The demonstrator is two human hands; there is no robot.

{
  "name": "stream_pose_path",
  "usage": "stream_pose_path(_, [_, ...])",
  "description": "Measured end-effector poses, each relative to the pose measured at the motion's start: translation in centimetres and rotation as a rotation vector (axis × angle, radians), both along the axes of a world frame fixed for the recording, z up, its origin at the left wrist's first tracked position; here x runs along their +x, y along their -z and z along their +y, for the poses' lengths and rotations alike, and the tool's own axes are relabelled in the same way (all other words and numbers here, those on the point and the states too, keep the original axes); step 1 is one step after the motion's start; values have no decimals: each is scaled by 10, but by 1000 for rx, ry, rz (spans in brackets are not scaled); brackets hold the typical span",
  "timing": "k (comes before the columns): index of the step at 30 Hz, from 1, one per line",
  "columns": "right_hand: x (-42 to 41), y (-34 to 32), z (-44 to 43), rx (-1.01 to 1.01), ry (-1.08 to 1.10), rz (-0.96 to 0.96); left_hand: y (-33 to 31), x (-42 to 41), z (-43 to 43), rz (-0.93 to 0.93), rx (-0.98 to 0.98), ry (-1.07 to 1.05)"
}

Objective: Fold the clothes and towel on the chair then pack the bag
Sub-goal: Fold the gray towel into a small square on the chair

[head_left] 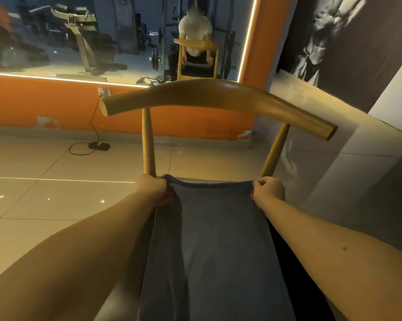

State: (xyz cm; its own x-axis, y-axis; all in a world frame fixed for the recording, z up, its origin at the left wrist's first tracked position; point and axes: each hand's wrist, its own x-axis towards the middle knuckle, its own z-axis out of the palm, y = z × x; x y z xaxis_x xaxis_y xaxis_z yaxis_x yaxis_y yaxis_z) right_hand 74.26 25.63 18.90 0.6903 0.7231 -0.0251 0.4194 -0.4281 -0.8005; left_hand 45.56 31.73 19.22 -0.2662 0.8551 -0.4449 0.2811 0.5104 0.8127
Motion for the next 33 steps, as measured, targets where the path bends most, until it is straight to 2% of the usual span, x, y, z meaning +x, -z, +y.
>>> stream_pose_path(5, [1,9,13,35,-19,-77,47,4,54,-13,0,-57])
stream_pose_path(8, [0,17,15,-42,-187,-47,62,5,63,49,4,-110])
stream_pose_path(10, [-1,20,10,-94,-316,-40,41,15,35,88,97,-59])
stream_pose_path(13, [-6,14,-6,-186,-467,-167,22,18,-7,124,255,237])
stream_pose_path(16, [-14,7,-31,-174,-511,-201,11,10,-46,356,327,503])
stream_pose_path(20, [-26,-5,-91,-129,-518,-190,-2,-11,-118,647,285,667])
stream_pose_path(22, [-34,-14,-133,-76,-514,-159,-3,-30,-163,679,295,658])
stream_pose_path(27, [-50,-11,-248,182,-358,22,7,-62,-277,668,378,485])
stream_pose_path(33, [-56,32,-345,216,-242,48,30,-68,-348,507,317,367])
